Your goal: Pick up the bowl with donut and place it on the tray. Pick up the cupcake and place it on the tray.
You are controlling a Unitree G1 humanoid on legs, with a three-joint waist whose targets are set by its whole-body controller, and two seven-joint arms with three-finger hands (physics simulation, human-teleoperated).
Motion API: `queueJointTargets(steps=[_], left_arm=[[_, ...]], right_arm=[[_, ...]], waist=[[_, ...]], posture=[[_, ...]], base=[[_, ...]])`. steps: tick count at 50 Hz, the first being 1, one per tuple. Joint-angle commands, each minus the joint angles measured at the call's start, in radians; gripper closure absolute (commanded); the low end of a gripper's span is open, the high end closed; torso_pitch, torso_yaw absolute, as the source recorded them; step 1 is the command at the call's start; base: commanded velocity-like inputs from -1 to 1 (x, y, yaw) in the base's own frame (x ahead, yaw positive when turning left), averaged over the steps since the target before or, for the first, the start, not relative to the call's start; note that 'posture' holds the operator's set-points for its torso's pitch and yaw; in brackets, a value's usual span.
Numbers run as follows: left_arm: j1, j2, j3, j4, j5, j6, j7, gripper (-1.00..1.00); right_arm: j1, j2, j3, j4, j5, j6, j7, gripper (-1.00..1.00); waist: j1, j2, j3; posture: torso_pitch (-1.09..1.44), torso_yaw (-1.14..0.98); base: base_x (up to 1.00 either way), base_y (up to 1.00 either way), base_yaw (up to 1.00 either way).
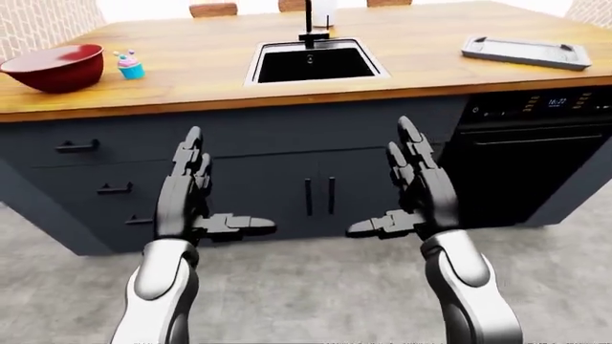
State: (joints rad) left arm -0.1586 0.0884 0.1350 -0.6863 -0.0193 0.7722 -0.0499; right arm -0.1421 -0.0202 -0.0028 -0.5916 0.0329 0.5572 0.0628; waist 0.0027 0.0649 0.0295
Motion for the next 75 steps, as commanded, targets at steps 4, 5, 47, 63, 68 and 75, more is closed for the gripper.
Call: queueJointTargets(steps=[4,5,47,63,68,75], left_arm=[[-0.012,-0.004,-0.009,-0.037,-0.003,-0.055,-0.005,-1.0],[-0.007,-0.004,-0.009,-0.032,-0.002,-0.065,-0.006,-1.0],[0.016,-0.012,-0.018,-0.015,0.007,-0.098,-0.01,-1.0],[0.027,-0.015,-0.018,-0.008,0.014,-0.115,-0.015,-1.0],[0.023,-0.015,-0.02,-0.008,0.017,-0.113,-0.016,-1.0],[0.016,-0.014,-0.021,0.002,0.018,-0.117,-0.017,-1.0]], right_arm=[[-0.018,-0.007,-0.022,-0.05,0.012,-0.037,-0.012,-1.0],[-0.016,-0.006,-0.024,-0.036,0.014,-0.051,-0.014,-1.0],[0.001,-0.003,-0.013,-0.03,0.023,-0.078,-0.012,-1.0],[0.02,0.002,-0.006,-0.02,0.039,-0.101,0.0,-1.0],[0.018,0.0,-0.003,-0.022,0.04,-0.105,-0.006,-1.0],[0.014,0.001,-0.002,-0.022,0.044,-0.112,-0.004,-1.0]], waist=[[-0.009,-0.045,-0.009],[-0.01,-0.054,-0.004],[-0.029,-0.062,-0.007],[-0.013,-0.137,-0.016],[-0.025,-0.037,-0.019],[0.038,-0.01,-0.029]], posture=[[0.0,0.0],[0.0,0.0],[0.0,0.0],[0.0,0.0],[0.0,0.0],[0.0,0.0]], base=[[0.0,0.51,0.0],[0.0,0.52,0.0],[0.0,0.62,0.0],[0.0,0.8,0.0],[0.01,0.28,0.0],[0.0,0.0,0.67]])
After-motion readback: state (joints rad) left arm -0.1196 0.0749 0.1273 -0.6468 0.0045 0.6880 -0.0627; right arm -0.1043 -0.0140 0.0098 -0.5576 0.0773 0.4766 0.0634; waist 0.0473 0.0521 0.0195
